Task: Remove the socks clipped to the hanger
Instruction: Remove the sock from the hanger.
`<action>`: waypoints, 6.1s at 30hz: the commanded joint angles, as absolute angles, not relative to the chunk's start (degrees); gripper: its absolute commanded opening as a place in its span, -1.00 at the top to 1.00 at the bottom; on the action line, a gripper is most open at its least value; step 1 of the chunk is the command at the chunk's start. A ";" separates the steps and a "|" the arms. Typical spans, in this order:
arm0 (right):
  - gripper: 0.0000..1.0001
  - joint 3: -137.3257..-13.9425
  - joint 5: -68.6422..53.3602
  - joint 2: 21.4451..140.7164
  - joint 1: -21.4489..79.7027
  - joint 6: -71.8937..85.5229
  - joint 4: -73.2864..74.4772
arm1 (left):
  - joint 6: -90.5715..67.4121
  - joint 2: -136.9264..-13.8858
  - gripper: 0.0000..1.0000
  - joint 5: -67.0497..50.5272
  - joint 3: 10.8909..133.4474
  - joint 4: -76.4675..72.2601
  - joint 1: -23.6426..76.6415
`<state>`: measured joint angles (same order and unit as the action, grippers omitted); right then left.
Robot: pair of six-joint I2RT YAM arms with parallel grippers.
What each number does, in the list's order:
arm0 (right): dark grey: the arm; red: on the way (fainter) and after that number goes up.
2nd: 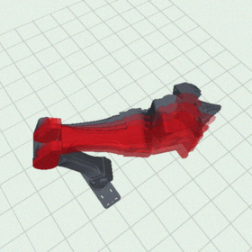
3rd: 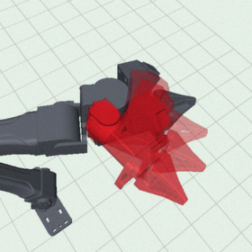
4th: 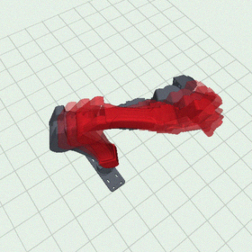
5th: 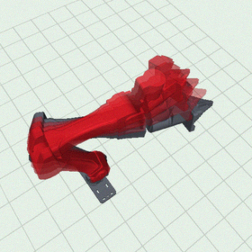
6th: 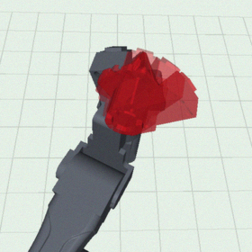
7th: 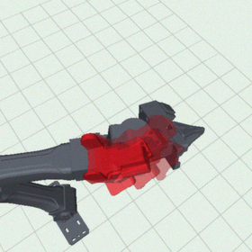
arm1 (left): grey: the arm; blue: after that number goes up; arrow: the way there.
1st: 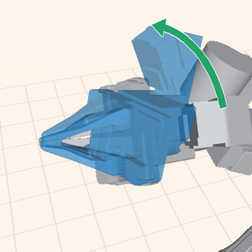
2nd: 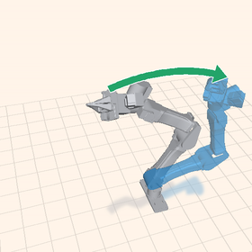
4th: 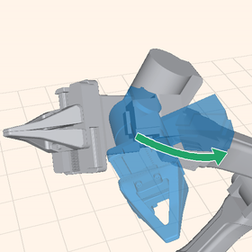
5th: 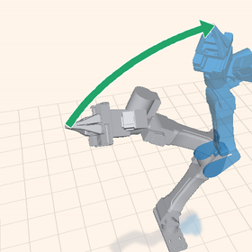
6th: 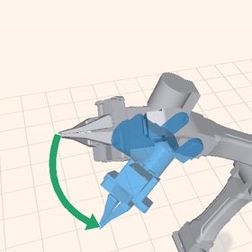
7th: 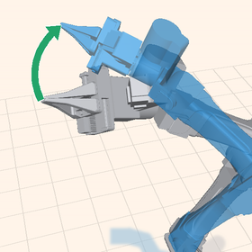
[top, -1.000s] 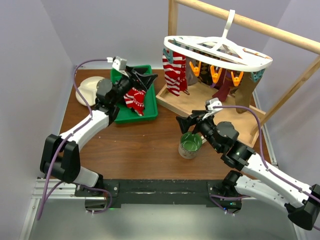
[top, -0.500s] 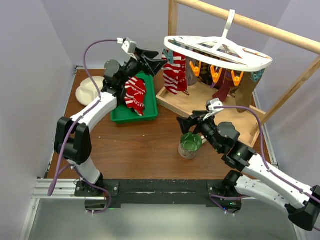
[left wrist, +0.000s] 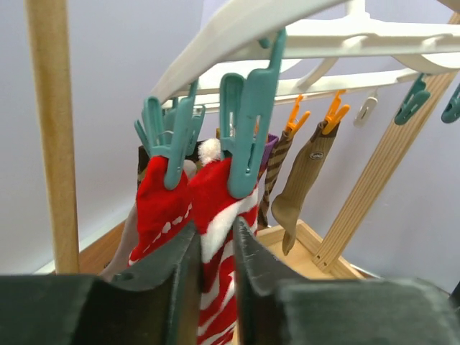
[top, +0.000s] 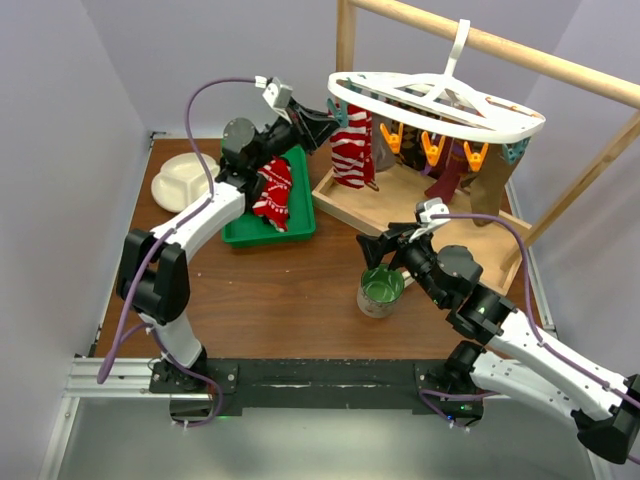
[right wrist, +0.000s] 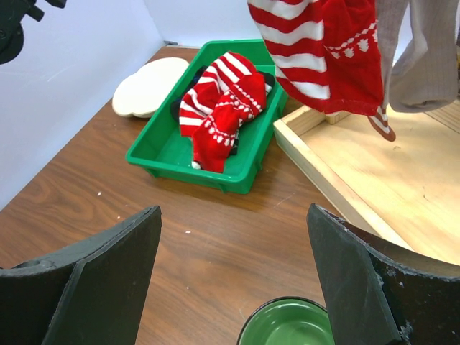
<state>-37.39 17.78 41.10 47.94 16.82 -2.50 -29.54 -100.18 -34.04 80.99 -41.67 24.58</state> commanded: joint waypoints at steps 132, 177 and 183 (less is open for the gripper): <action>1.00 -39.73 31.46 50.45 47.81 11.43 -26.63 | -34.01 -85.42 -0.30 -17.57 76.02 -35.77 41.22; 1.00 -37.27 31.64 47.55 47.81 12.92 -24.52 | -38.58 -91.50 1.00 -20.39 81.56 -41.75 40.17; 1.00 -34.90 31.82 45.53 47.81 14.15 -23.82 | -38.23 -91.41 1.00 -20.39 81.65 -41.13 40.17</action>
